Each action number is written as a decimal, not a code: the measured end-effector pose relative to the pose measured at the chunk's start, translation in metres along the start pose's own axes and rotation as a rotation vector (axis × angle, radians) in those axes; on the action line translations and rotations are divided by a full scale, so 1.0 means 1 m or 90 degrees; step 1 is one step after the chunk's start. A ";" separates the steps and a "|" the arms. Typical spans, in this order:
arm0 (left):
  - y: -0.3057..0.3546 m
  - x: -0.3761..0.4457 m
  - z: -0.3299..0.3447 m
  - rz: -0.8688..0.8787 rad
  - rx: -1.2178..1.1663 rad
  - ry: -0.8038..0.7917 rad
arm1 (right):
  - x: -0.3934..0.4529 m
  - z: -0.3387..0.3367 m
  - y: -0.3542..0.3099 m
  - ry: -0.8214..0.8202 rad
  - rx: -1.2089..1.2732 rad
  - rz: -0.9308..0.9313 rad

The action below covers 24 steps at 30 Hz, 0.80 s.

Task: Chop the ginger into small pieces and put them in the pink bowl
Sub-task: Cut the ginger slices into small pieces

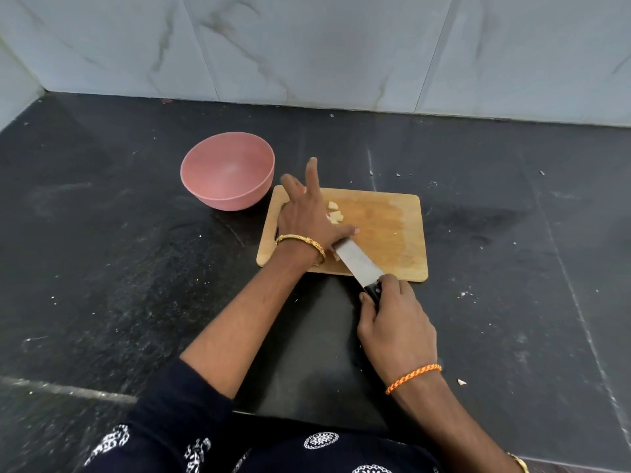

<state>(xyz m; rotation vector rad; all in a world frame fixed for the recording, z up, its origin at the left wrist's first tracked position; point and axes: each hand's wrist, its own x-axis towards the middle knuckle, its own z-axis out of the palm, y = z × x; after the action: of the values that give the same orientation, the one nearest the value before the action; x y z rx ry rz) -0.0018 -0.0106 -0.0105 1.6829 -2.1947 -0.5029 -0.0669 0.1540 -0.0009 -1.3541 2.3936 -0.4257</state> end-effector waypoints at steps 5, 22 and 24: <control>-0.009 0.012 -0.002 0.007 0.026 0.009 | -0.003 0.001 0.007 0.046 0.024 0.017; -0.022 0.041 0.000 -0.055 -0.144 -0.127 | -0.005 -0.012 0.042 0.096 0.143 0.159; -0.023 0.044 -0.002 -0.061 -0.155 -0.139 | -0.007 -0.013 0.045 0.092 0.151 0.173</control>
<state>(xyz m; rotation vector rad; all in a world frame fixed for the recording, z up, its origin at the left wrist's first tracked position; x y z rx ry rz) 0.0074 -0.0585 -0.0175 1.6730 -2.1000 -0.9783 -0.1034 0.1831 -0.0077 -0.9098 2.5004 -0.7237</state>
